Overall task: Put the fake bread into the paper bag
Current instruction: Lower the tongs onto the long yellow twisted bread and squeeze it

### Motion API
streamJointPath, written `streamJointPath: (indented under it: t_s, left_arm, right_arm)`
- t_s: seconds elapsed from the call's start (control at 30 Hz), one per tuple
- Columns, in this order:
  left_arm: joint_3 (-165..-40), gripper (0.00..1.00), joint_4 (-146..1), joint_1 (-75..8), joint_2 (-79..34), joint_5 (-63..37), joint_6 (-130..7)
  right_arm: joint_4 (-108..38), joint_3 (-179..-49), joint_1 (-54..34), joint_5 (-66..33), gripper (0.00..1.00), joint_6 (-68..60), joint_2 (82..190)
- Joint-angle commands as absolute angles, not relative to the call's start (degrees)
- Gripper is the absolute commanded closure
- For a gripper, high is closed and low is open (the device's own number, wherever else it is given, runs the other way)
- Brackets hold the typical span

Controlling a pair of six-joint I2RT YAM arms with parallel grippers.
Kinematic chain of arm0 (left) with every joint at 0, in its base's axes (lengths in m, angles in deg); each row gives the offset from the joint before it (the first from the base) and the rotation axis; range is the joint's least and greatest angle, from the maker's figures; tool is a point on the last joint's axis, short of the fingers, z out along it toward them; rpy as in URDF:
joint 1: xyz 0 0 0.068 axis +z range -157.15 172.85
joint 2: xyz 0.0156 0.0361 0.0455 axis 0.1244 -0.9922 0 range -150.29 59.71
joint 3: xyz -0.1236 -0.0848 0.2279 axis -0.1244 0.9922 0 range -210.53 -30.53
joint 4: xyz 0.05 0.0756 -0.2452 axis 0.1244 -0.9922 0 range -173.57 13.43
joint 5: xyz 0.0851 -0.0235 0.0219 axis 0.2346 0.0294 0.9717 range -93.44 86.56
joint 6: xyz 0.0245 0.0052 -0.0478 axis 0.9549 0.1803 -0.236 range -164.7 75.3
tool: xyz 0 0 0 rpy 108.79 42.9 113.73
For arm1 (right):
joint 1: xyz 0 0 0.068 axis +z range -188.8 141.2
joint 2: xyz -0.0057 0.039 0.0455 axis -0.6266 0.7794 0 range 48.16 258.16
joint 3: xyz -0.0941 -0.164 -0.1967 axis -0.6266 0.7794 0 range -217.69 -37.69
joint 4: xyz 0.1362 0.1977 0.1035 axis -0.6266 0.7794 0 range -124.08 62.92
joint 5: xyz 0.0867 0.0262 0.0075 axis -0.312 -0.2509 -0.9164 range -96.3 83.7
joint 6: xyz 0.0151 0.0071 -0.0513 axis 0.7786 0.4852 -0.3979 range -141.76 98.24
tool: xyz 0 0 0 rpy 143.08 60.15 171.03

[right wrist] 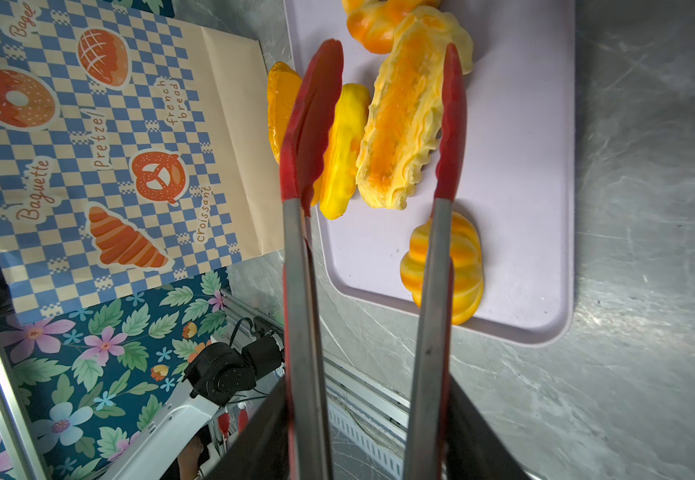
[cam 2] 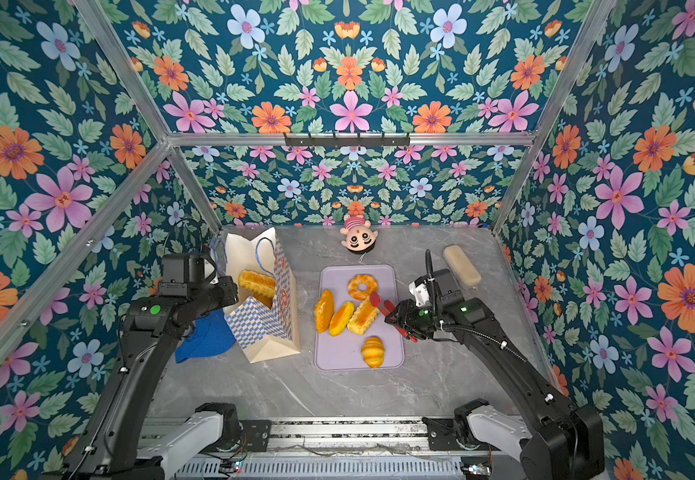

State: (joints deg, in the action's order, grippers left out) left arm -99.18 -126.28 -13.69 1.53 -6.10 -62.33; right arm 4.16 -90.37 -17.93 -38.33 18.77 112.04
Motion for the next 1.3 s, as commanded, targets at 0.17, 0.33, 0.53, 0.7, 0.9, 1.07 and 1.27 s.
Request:
streamJointPath:
  t_s: [0.17,0.33,0.53,0.7,0.9,1.07,1.27]
  left_arm:
    - [-98.91,0.76,-125.43,-13.65,1.61,-5.99,-62.16]
    - [-98.94,0.76,-125.43,-13.65,1.39,-6.04,-62.26]
    - [-99.0,0.76,-125.43,-13.65,1.28,-6.08,-62.18]
    - [-99.01,0.76,-125.6,-13.65,1.26,-6.08,-62.18]
    - [-99.44,0.76,-126.08,-13.65,1.3,-5.9,-62.18]
    - [-99.61,0.76,-126.23,-13.65,1.39,-5.95,-62.19]
    - [-99.72,0.76,-126.31,-13.65,1.19,-5.82,-62.18]
  right_arm:
    - [0.09,-87.76,-18.47,-39.26,0.47,20.16,112.06]
    - [-1.4,-86.19,-18.94,-39.61,0.47,20.55,112.49]
    - [-4.07,-84.7,-19.51,-40.86,0.47,21.17,113.59]
    - [-7.02,-83.37,-19.74,-42.06,0.48,22.17,114.95]
    - [-9.86,-82.51,-19.99,-43.21,0.48,22.97,116.21]
    - [-11.65,-81.9,-20.02,-43.91,0.48,23.24,117.38]
    - [-13.6,-81.27,-20.17,-44.27,0.5,23.63,118.66]
